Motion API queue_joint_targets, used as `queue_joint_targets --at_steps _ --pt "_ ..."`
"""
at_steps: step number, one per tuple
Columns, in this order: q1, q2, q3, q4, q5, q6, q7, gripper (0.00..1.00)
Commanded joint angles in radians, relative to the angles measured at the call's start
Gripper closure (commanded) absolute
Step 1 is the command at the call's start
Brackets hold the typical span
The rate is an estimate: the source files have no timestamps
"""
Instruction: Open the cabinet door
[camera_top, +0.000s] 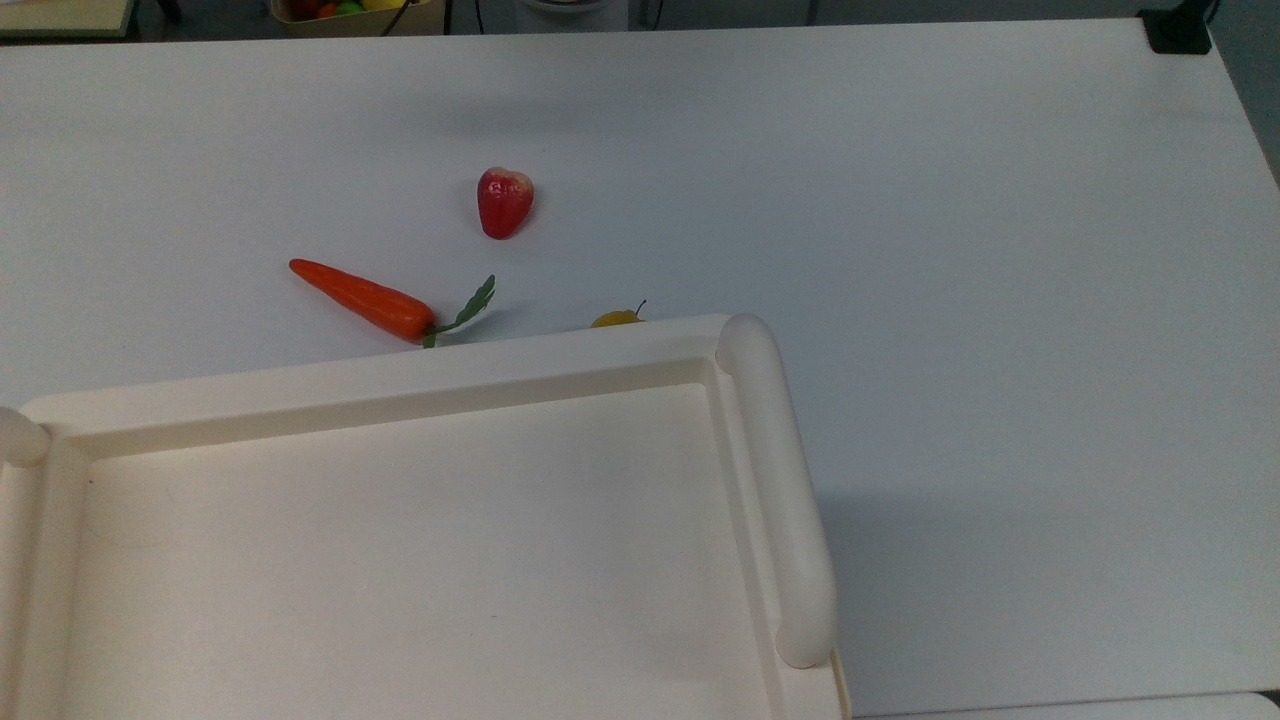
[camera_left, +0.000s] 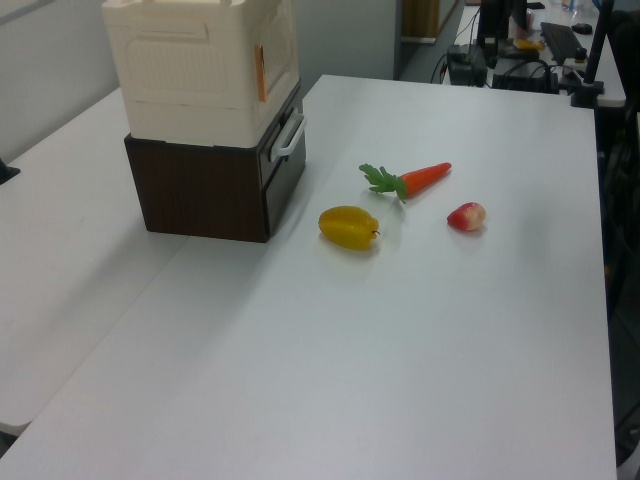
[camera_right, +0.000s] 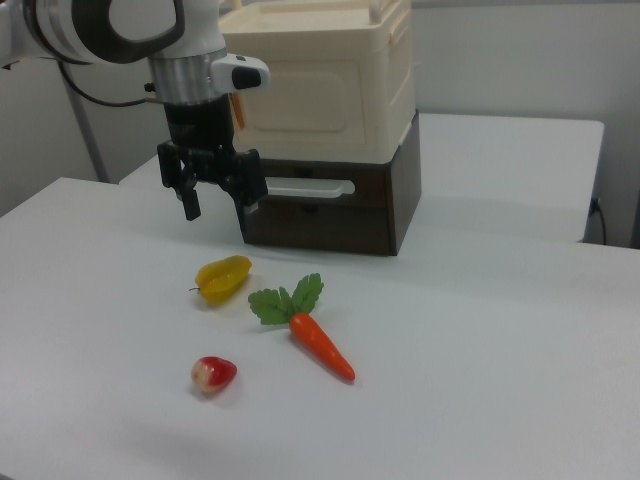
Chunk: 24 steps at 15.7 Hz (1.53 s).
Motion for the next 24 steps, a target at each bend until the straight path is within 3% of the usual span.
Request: queue_joint_targets --at_steps 1,9,17,20,24 --pt "0.005 -0.019 -0.012 -0.016 -0.006 0.037 0.005 0.00" --pt "0.001 -0.020 -0.010 -0.019 -0.002 0.033 -0.120 0.00" --pt "-0.008 -0.007 -0.013 -0.017 0.044 0.137 -0.103 0.00" --pt "-0.008 0.001 -0.010 -0.019 0.112 0.186 -0.103 0.00" --pt "-0.006 -0.005 -0.001 -0.019 0.136 0.256 -0.114 0.00"
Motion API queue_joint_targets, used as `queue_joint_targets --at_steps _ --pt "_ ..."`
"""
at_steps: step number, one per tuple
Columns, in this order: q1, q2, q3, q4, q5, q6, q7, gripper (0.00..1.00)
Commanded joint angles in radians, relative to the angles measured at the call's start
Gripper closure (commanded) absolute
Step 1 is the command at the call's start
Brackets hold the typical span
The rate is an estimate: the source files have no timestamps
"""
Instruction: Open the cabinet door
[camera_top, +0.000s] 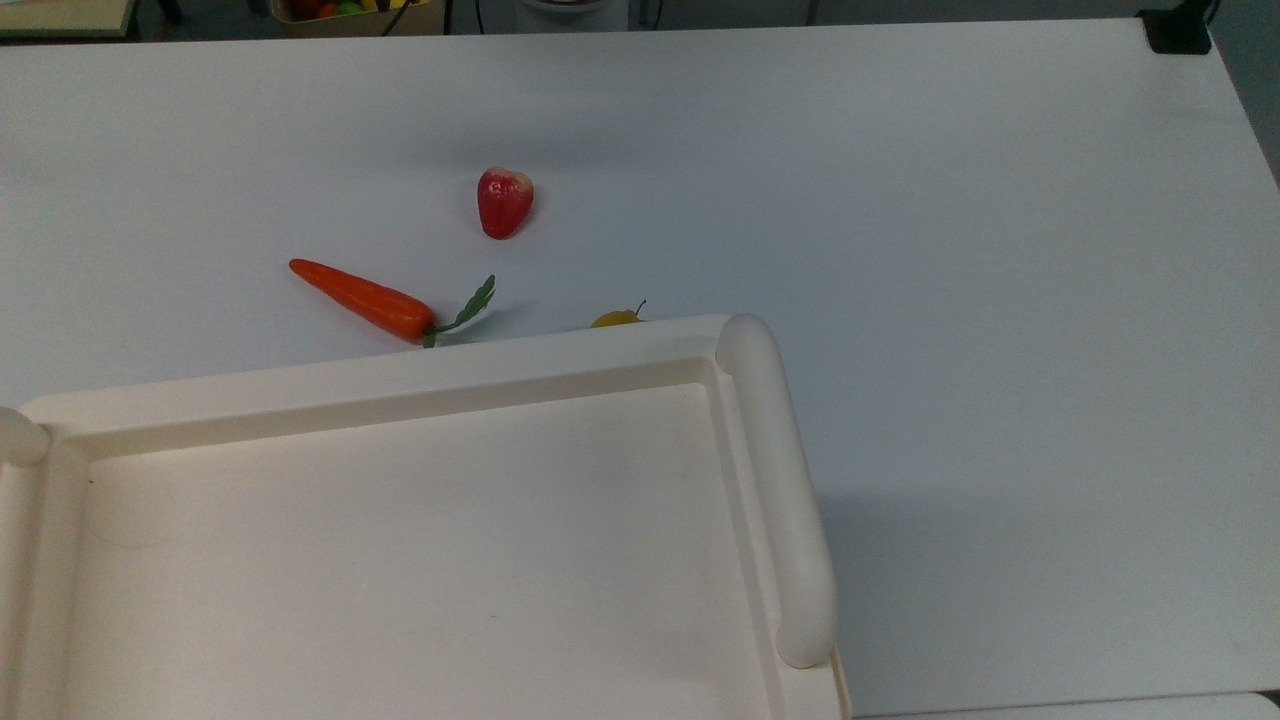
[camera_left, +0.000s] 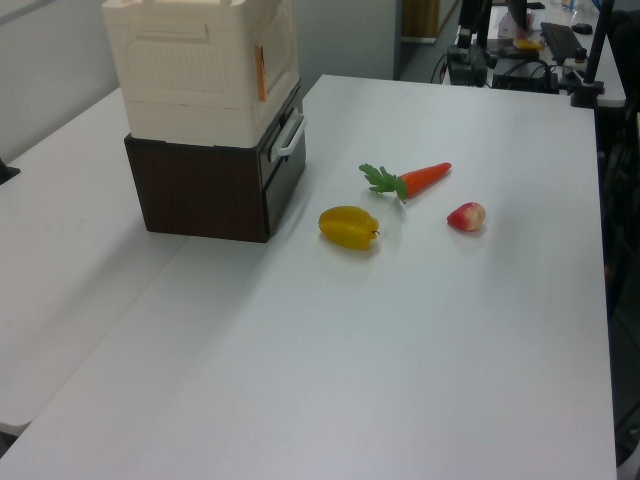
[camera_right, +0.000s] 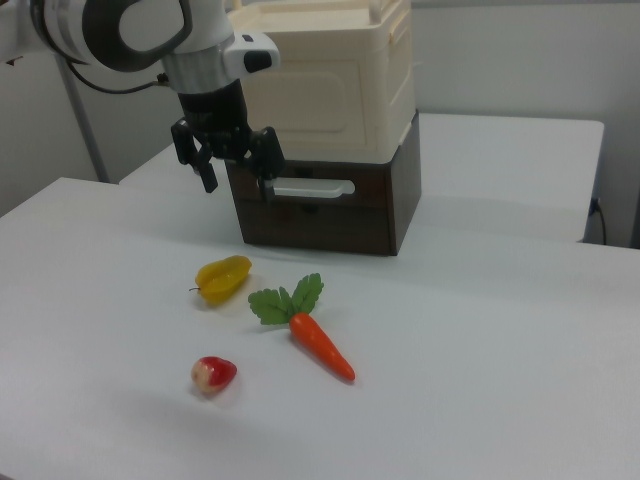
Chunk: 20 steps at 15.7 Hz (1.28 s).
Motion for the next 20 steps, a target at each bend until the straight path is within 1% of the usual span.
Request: queue_joint_targets --at_steps 1,2,4,7,10,13,15,16,18,20 --pt "-0.007 -0.019 0.010 -0.014 0.075 0.055 -0.024 0.00" --pt "-0.007 -0.019 0.010 -0.013 0.104 0.061 -0.025 0.00" --pt "-0.007 -0.019 0.012 -0.013 0.115 0.102 -0.036 0.00" --pt "-0.005 -0.007 0.065 -0.016 0.144 0.216 -0.073 0.00" --pt "0.009 0.035 0.079 -0.013 0.153 0.316 -0.078 0.00" --pt "0.061 0.088 0.079 -0.010 0.225 0.484 -0.068 0.00" --pt "0.101 0.133 0.079 -0.005 0.245 0.596 -0.049 0.00" --pt "0.124 0.162 0.079 0.001 0.244 0.651 -0.020 0.00" --pt "0.160 0.234 0.078 0.057 0.232 0.734 0.046 0.00" --pt "0.196 0.300 0.075 0.120 0.200 0.758 0.105 0.00"
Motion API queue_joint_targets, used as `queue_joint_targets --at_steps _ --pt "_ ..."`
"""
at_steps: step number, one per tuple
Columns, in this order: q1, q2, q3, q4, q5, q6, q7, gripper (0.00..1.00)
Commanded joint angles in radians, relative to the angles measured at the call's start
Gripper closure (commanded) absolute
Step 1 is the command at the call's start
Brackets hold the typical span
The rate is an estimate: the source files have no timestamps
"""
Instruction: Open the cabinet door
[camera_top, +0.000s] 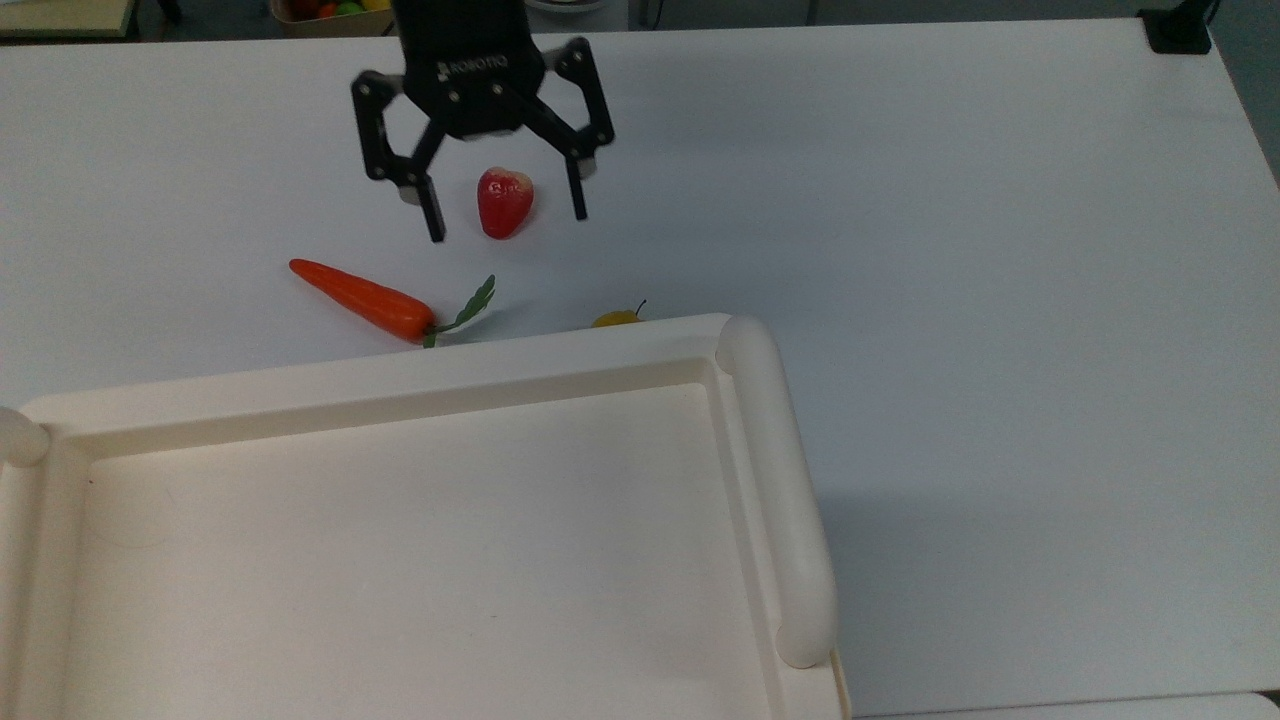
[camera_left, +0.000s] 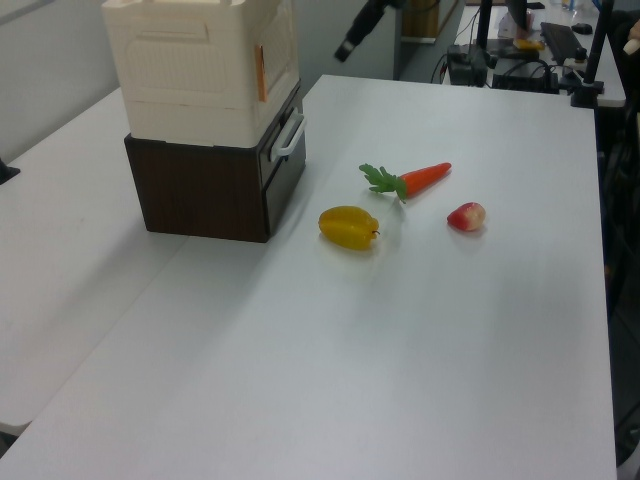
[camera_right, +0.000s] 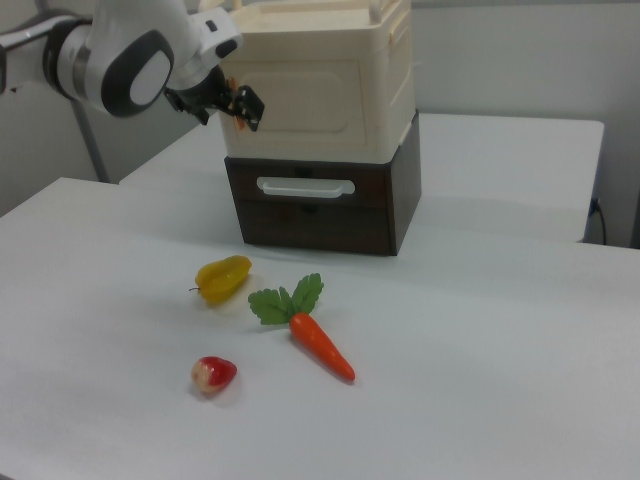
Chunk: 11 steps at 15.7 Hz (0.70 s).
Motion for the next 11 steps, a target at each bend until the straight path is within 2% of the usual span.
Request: queue_joint_targets --at_steps 1,5,9,11 --pt "0.062 0.122 -0.014 0.133 -0.048 0.047 0.106 0.00" --pt "0.085 0.204 -0.023 0.225 -0.073 0.107 0.134 0.00" --pt "0.095 0.251 -0.024 0.236 -0.122 0.234 0.166 0.02" --pt "0.098 0.273 -0.030 0.249 -0.123 0.274 0.175 0.07"
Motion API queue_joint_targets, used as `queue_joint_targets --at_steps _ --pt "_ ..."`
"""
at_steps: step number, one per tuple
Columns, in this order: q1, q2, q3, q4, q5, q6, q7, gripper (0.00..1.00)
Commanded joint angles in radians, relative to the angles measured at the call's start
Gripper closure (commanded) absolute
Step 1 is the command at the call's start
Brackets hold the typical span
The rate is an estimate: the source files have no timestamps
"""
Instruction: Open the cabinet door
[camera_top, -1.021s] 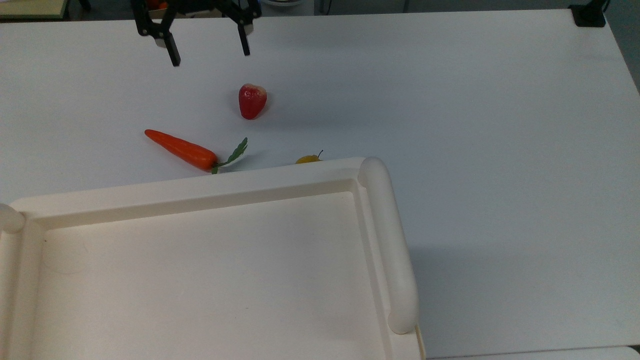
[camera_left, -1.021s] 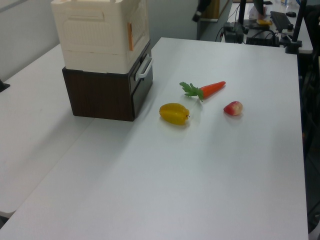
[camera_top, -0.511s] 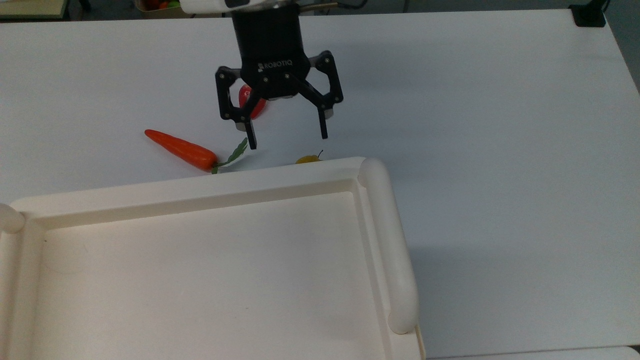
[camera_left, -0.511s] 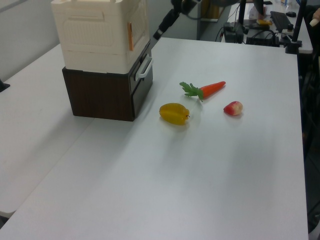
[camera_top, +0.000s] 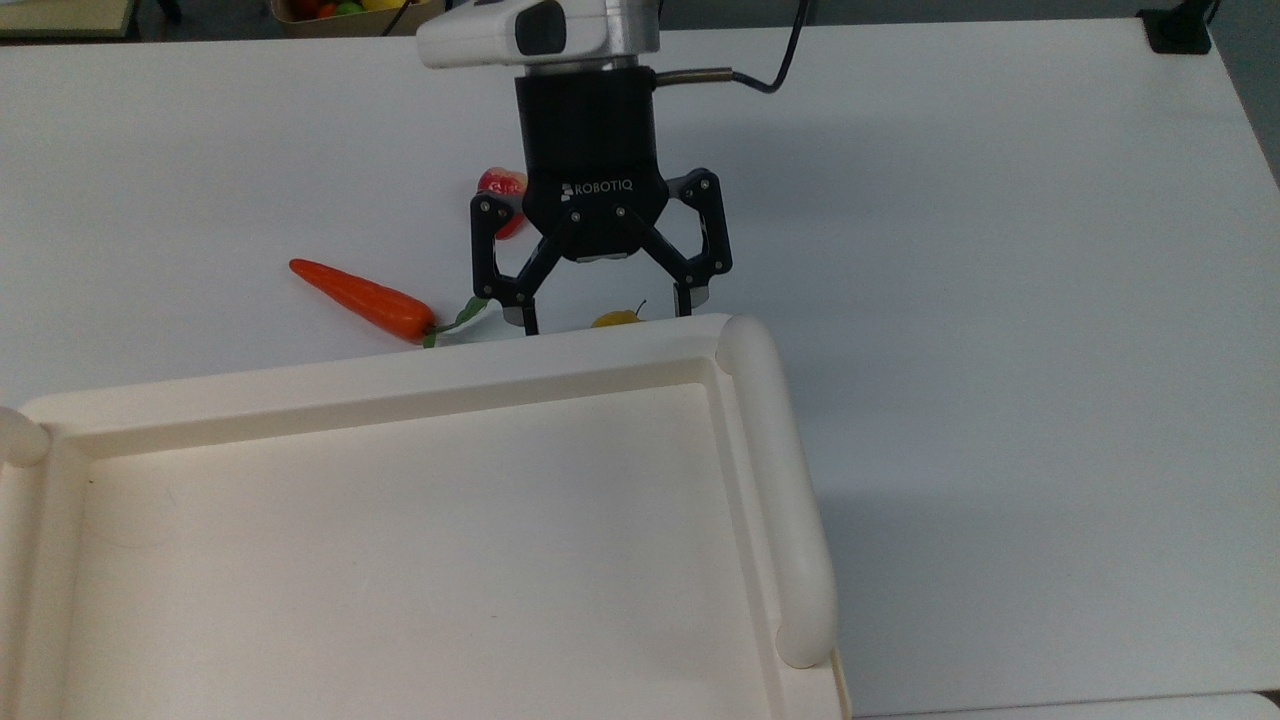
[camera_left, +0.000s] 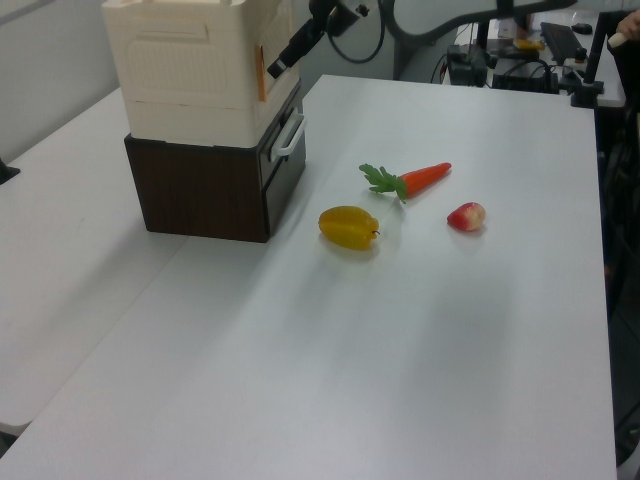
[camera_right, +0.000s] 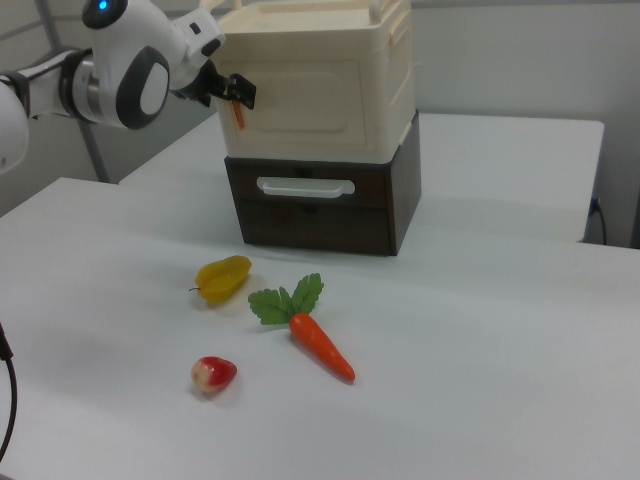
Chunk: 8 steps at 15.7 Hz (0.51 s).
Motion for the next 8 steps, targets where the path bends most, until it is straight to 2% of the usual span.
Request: queue_joint_targets --at_steps 1,4,6,8 --pt "0.023 0.057 -0.031 0.053 -0.022 0.064 0.051 0.11" --pt "0.026 0.060 -0.030 0.061 -0.022 0.064 0.054 0.20" --pt "0.035 0.060 -0.031 0.062 -0.022 0.065 0.072 0.40" --pt "0.035 0.061 -0.031 0.062 -0.022 0.067 0.083 0.46"
